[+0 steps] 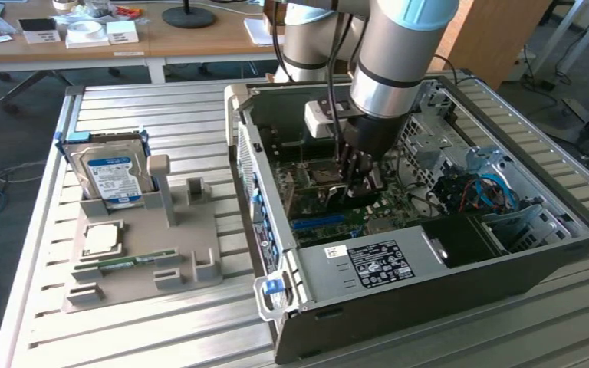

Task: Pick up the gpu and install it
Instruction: 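Insert the gpu into the slot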

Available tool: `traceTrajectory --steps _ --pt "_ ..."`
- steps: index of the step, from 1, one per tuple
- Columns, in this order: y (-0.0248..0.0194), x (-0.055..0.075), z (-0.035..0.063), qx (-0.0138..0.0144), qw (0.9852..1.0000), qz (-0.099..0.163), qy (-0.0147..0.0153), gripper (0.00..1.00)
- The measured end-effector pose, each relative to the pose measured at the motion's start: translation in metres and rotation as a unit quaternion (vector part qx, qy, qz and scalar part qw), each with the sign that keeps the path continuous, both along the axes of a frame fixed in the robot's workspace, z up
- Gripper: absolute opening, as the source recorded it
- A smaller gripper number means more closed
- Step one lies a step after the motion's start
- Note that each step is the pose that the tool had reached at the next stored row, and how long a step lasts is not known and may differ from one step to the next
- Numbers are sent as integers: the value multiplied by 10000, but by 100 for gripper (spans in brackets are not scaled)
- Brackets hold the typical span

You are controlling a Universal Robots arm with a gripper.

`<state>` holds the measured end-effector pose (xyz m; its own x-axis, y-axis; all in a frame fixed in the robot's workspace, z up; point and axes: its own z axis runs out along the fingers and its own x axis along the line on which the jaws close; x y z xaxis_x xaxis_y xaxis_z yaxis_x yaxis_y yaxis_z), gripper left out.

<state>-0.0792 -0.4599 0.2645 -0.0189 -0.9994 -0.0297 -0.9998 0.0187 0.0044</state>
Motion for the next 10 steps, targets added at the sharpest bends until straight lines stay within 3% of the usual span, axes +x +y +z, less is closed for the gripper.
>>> traceTrajectory --steps 10 --pt "0 -32 -2 1 10000 0 0 27"
